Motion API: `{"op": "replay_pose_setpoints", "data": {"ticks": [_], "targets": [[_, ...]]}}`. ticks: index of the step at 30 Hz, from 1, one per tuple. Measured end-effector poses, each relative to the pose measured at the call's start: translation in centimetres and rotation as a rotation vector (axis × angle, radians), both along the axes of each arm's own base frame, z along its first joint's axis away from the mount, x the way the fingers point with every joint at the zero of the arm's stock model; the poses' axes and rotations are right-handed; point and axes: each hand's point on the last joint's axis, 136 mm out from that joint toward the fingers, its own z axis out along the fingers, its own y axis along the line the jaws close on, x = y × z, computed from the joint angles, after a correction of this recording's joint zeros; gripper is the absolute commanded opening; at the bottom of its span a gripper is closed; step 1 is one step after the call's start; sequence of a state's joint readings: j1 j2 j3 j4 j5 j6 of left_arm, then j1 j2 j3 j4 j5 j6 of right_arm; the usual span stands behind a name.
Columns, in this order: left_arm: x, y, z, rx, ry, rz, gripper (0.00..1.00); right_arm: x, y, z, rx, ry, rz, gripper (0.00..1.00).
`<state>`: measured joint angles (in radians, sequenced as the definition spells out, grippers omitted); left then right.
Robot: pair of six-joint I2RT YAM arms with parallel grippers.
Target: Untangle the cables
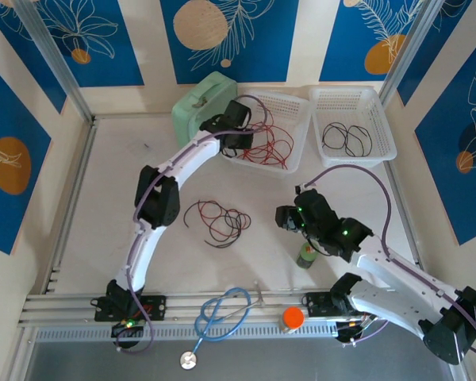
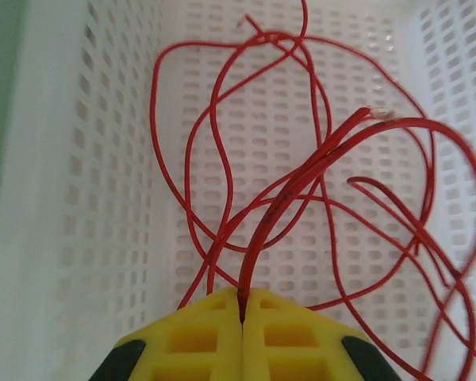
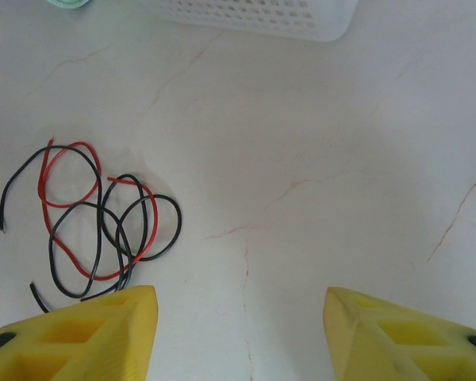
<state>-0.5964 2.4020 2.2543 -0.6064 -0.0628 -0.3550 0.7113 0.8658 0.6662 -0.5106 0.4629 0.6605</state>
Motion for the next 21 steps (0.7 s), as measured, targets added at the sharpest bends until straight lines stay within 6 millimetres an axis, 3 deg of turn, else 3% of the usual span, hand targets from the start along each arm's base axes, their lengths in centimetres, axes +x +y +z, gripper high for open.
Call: {"op": "replay_pose_setpoints", "data": {"ticks": [4, 8, 11, 13, 16, 18, 21], "targets": [[-0.3, -1.2, -0.1, 0.014, -0.024, -0.029, 0.46, -0.1, 0.2, -0.1, 0.005, 0.008, 0.003, 0.58], [-0.9, -2.6, 1.3, 0.012, -0.067, -0.073, 0.55, -0.3, 0.7, -0.5, 0.006, 0.029, 0.018, 0.58], [-1.5, -2.9, 3.6, 0.004, -0.105, -0.098, 0.57, -0.5, 1.6, -1.2, -0.008, 0.06, 0.038, 0.58], [-1.7, -2.7, 6.3, -0.009, -0.148, -0.105, 0.58, -0.5, 2.6, -1.5, -0.018, 0.08, 0.06, 0.58], [-2.6, -1.5, 12.3, -0.029, -0.236, -0.095, 0.6, -0.5, 4.8, -1.7, -0.022, 0.111, 0.097, 0.57], [-3.8, 0.0, 16.7, -0.042, -0.303, -0.076, 0.62, -0.5, 6.7, -2.0, -0.017, 0.135, 0.127, 0.54], [-6.3, 2.8, 21.5, -0.054, -0.374, -0.042, 0.64, -0.5, 9.6, -2.7, -0.008, 0.173, 0.172, 0.51]]}}
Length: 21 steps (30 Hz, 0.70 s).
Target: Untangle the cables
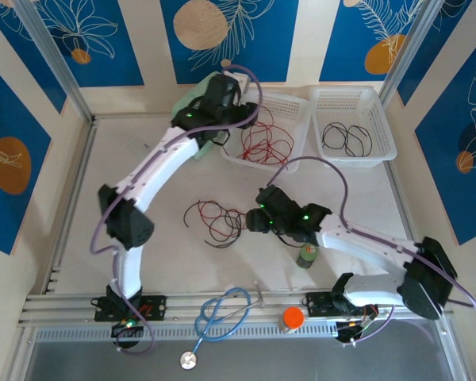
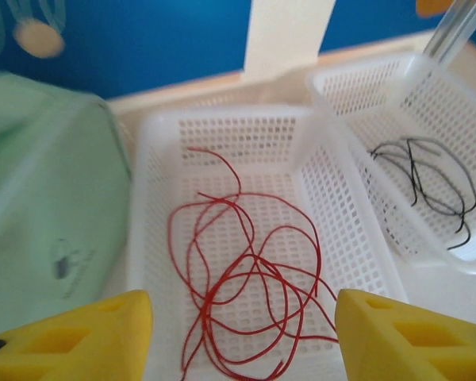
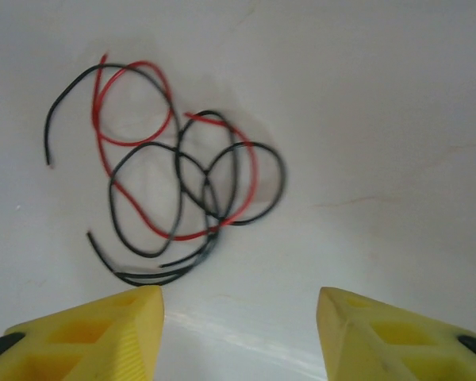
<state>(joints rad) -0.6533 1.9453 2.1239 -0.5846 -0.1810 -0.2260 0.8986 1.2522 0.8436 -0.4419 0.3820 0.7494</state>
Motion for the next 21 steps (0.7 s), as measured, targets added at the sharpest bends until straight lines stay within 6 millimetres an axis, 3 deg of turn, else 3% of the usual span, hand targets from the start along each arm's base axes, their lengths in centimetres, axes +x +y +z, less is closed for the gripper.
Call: {"op": "replay_pose_setpoints", "data": {"ticks": [2, 4, 9, 14, 21], "targets": [[-2.0, 2.0, 1.8, -0.006, -0.024, 0.021, 0.65, 0.1, 1.8, -0.7, -0.001, 0.031, 0.024, 0.47], [-4.0, 3.9, 2.1, -0.001, -0.027, 0.039, 0.67, 0.4, 3.5, -1.4, -0.008, 0.059, 0.045, 0.44], [-8.0, 7.8, -0.7, 0.036, 0.028, 0.086, 0.68, 1.9, 7.0, -3.4, -0.031, 0.117, 0.066, 0.36], [-11.4, 11.0, -2.9, 0.052, 0.071, 0.122, 0.69, 2.3, 7.7, -6.0, -0.077, 0.164, 0.064, 0.32], [-15.2, 14.7, -2.5, 0.008, 0.052, 0.175, 0.69, 2.9, 8.6, -8.8, -0.128, 0.206, 0.063, 0.28]]}}
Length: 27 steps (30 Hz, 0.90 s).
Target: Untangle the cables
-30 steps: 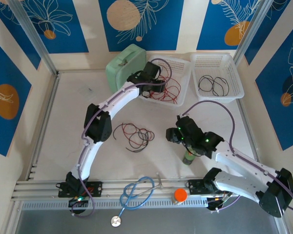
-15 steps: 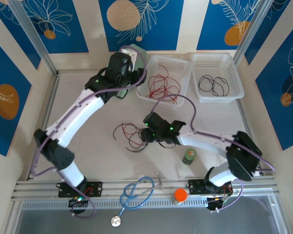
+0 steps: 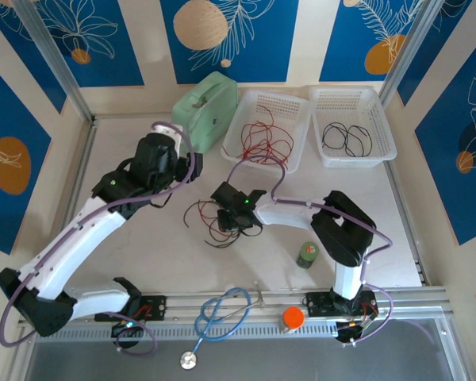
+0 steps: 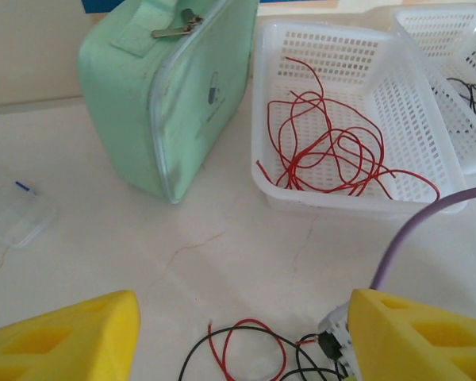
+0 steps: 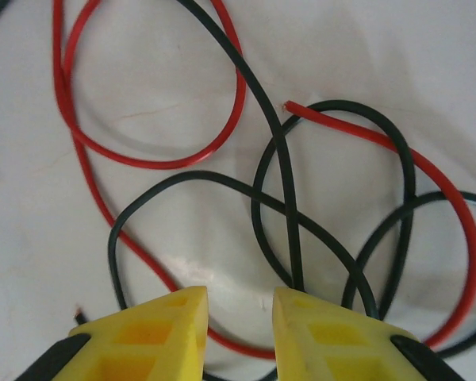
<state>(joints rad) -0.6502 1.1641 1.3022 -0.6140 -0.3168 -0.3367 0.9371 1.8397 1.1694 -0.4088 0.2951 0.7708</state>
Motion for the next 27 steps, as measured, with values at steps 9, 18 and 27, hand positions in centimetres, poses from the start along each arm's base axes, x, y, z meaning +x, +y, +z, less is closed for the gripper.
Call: {"op": "replay_pose_setpoints", "data": {"ticks": [9, 18, 27], "targets": [[-1.0, 0.9, -1.7, 0.002, 0.04, 0.023, 0.69, 0.0, -0.1, -0.5, -0.037, 0.001, 0.0, 0.29], [-1.1, 0.9, -1.9, -0.007, 0.051, 0.031, 0.7, 0.7, -0.8, 1.8, -0.068, -0.06, -0.005, 0.29], [-1.1, 0.9, -1.9, -0.01, 0.053, 0.029, 0.7, 1.6, -0.9, 0.7, -0.09, -0.047, -0.012, 0.29]]}}
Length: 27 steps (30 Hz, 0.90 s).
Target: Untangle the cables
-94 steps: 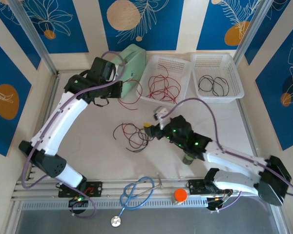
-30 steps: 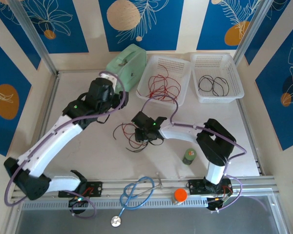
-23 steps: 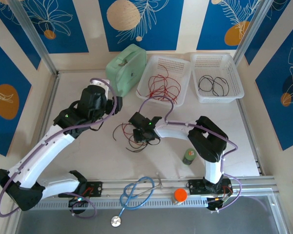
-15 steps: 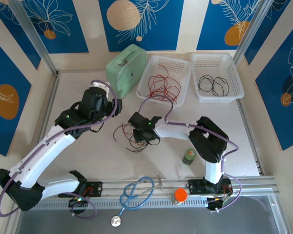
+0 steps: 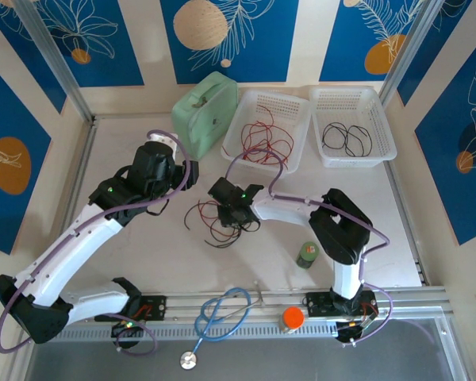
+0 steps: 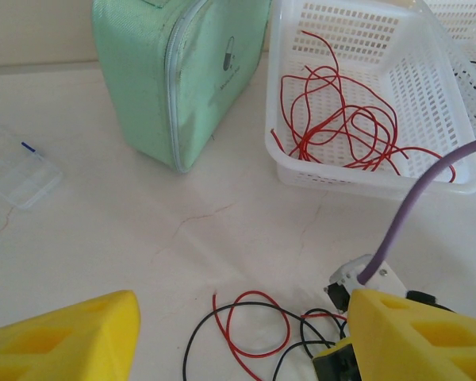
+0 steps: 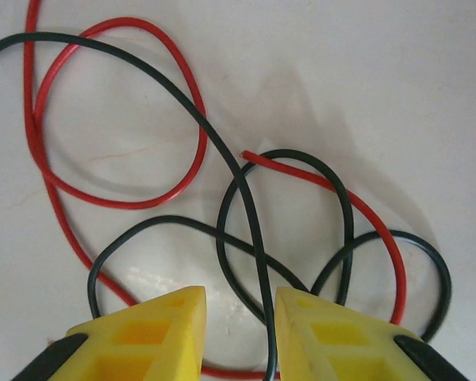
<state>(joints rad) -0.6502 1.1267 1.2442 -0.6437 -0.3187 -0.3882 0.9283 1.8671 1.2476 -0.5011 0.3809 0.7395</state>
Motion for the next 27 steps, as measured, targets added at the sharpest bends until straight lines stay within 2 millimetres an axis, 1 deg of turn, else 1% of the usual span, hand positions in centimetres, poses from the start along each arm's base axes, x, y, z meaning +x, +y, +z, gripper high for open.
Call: {"op": "replay_pose_setpoints", "data": {"ticks": [7, 13, 16, 19, 23, 25, 27], "targets": [[-0.1, 0.1, 0.2, -0.004, -0.005, 0.0, 0.7, 0.0, -0.2, -1.9, -0.039, 0.026, 0.005, 0.29], [-0.4, 0.4, 0.8, -0.014, -0.019, 0.0, 0.69, -0.1, -0.2, -2.0, -0.041, 0.027, 0.005, 0.29], [-0.5, 0.4, 0.9, -0.016, -0.021, 0.002, 0.69, 0.0, -0.2, -2.0, -0.043, 0.025, 0.004, 0.27], [-0.5, 0.5, 0.9, -0.017, -0.022, 0.002, 0.69, 0.0, -0.2, -2.0, -0.045, 0.025, 0.005, 0.19], [-0.5, 0.5, 0.9, -0.017, -0.022, 0.002, 0.7, 0.0, -0.3, -2.6, -0.058, 0.032, 0.007, 0.09], [-0.5, 0.5, 0.8, -0.015, -0.02, 0.002, 0.69, 0.1, -0.3, -2.5, -0.061, 0.031, 0.007, 0.0], [-0.6, 0.5, 0.6, -0.013, -0.017, 0.002, 0.7, 0.1, -0.3, -2.4, -0.062, 0.029, 0.011, 0.0]]}}
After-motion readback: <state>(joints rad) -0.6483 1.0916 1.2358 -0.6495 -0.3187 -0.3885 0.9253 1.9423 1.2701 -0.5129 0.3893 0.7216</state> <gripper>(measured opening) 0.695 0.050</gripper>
